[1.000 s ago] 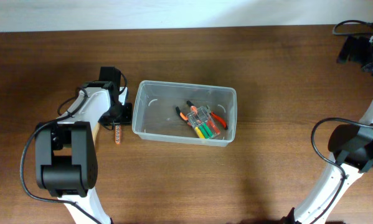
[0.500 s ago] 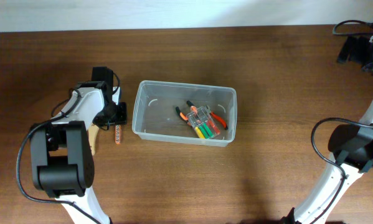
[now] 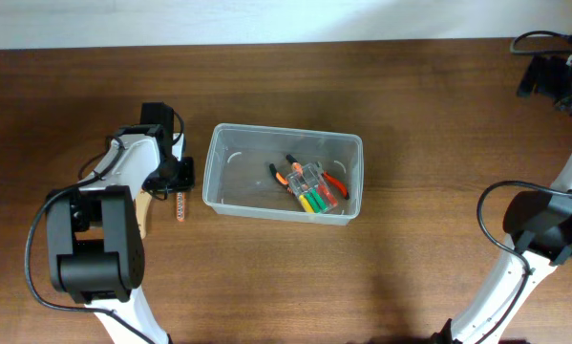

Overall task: Pack container
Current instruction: 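Lower the left gripper onto the socket rail and close on it, then lift the socket rail and carry it right into the container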

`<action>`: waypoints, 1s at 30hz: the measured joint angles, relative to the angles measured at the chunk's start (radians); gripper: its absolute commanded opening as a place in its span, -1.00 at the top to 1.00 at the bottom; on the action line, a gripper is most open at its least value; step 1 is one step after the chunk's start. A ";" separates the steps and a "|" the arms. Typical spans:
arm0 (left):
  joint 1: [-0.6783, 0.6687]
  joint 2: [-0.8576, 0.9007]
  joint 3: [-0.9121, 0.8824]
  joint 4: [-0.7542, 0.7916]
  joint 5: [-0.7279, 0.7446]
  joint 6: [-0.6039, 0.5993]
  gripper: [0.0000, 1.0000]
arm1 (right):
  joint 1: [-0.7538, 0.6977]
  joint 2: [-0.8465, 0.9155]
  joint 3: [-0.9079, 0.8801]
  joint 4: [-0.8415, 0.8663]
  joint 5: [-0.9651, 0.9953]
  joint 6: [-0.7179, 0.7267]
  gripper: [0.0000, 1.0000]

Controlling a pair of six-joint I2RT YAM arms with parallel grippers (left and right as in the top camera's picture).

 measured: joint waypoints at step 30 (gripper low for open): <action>-0.026 0.046 0.716 -0.283 0.028 0.103 0.96 | 0.000 0.000 0.000 0.000 0.000 0.000 -0.97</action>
